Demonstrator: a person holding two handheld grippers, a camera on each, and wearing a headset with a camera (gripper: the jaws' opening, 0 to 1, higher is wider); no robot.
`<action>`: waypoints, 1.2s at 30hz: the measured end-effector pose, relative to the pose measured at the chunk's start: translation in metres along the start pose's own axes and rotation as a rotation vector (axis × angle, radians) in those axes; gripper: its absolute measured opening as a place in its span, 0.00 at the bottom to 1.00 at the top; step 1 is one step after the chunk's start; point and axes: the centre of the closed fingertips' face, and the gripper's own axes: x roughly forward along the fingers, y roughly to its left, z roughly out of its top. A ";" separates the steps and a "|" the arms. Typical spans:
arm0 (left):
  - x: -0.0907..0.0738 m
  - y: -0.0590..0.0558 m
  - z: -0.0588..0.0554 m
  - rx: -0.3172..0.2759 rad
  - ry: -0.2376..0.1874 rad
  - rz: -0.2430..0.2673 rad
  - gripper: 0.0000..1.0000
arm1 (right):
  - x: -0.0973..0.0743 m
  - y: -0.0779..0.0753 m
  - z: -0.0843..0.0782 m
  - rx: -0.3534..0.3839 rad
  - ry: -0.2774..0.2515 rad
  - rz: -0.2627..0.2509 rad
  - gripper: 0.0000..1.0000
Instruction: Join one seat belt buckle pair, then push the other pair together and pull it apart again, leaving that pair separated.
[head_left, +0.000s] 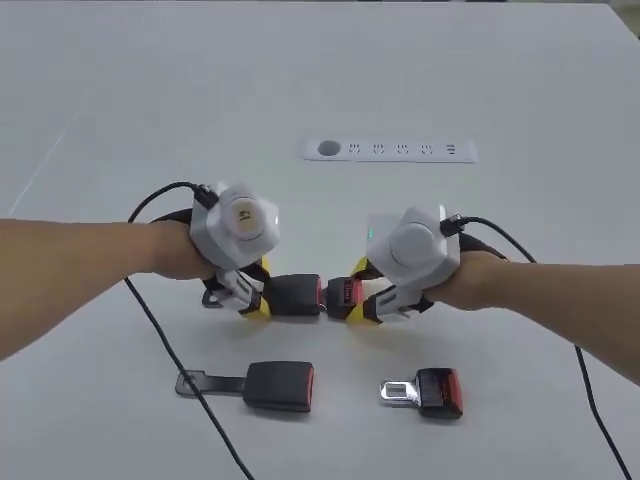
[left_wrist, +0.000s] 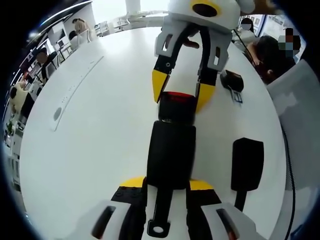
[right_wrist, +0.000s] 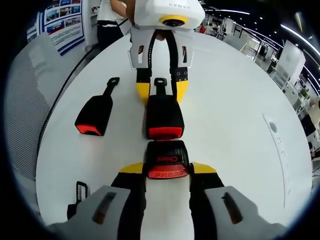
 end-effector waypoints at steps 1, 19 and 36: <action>0.000 0.000 0.000 0.003 -0.001 0.001 0.30 | 0.000 0.000 0.000 -0.005 0.003 0.000 0.32; -0.013 0.002 -0.009 -0.016 0.005 0.031 0.37 | -0.013 0.002 -0.007 -0.046 0.055 -0.010 0.41; -0.037 -0.015 -0.027 -0.083 0.000 0.060 0.41 | -0.056 0.007 -0.024 -0.012 0.079 -0.059 0.45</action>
